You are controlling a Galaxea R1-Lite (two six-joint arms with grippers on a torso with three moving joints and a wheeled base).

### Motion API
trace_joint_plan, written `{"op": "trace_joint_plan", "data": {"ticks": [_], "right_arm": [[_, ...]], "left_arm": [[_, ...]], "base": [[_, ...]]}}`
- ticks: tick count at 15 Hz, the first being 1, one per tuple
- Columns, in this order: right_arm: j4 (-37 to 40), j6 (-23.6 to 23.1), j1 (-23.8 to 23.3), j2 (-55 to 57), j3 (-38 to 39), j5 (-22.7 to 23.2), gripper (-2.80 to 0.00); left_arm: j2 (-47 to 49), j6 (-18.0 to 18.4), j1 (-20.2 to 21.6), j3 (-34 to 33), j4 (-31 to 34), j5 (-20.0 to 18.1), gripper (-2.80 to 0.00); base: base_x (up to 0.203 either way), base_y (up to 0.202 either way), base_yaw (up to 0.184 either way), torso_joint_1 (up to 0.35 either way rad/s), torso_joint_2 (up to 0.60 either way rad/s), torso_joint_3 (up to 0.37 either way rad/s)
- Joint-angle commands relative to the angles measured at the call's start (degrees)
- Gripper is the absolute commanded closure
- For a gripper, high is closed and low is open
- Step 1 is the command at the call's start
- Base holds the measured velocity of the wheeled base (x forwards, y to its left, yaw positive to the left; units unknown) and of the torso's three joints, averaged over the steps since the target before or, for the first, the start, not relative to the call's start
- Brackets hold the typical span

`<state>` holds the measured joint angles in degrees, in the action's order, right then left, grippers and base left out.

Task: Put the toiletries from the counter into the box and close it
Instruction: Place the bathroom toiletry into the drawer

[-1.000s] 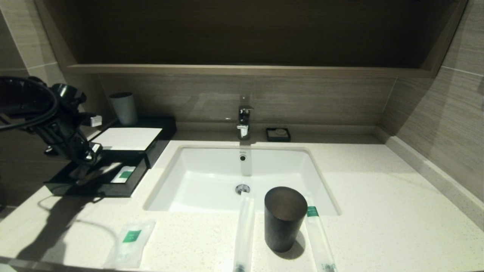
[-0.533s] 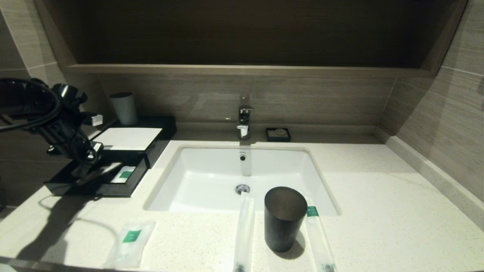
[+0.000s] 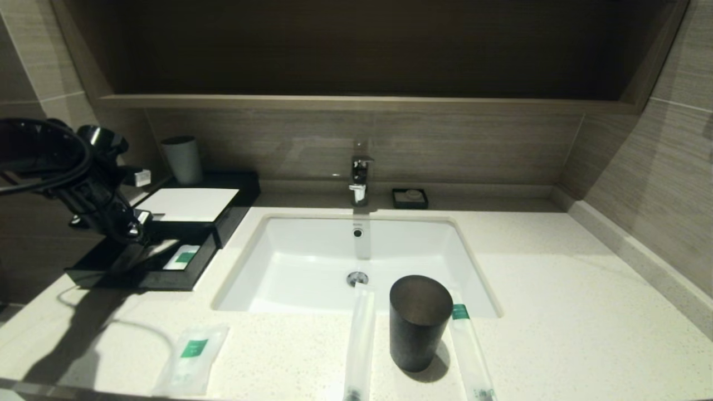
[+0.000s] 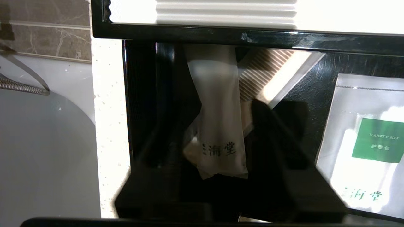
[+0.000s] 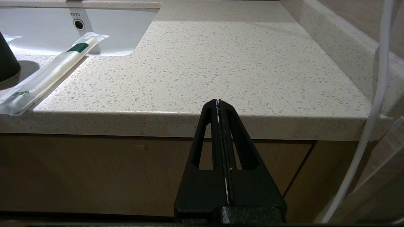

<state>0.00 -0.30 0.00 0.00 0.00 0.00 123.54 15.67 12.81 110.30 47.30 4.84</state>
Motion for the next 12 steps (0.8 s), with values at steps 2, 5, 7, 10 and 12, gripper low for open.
{"op": "trace_joint_plan", "data": {"ticks": [2,5,7,10,12], "right_arm": [[0.0,0.0,0.0,0.0,0.0,0.0,0.0],[0.0,0.0,0.0,0.0,0.0,0.0,0.0],[0.0,0.0,0.0,0.0,0.0,0.0,0.0],[0.0,0.0,0.0,0.0,0.0,0.0,0.0],[0.0,0.0,0.0,0.0,0.0,0.0,0.0]], "left_arm": [[-0.9,0.0,0.2,-0.1,0.8,-0.6,-2.8],[-3.3,-0.1,0.2,-0.2,1.0,-1.2,-2.8],[-6.2,-0.1,0.2,-0.3,1.7,-2.3,-2.8],[-12.1,-0.5,0.1,-0.3,3.5,-4.8,-2.8],[-16.8,-2.0,-0.2,-1.2,4.3,-6.1,-2.8]], "base": [[0.0,0.0,0.0,0.0,0.0,0.0],[0.0,0.0,0.0,0.0,0.0,0.0],[0.0,0.0,0.0,0.0,0.0,0.0],[0.0,0.0,0.0,0.0,0.0,0.0],[0.0,0.0,0.0,0.0,0.0,0.0]]}}
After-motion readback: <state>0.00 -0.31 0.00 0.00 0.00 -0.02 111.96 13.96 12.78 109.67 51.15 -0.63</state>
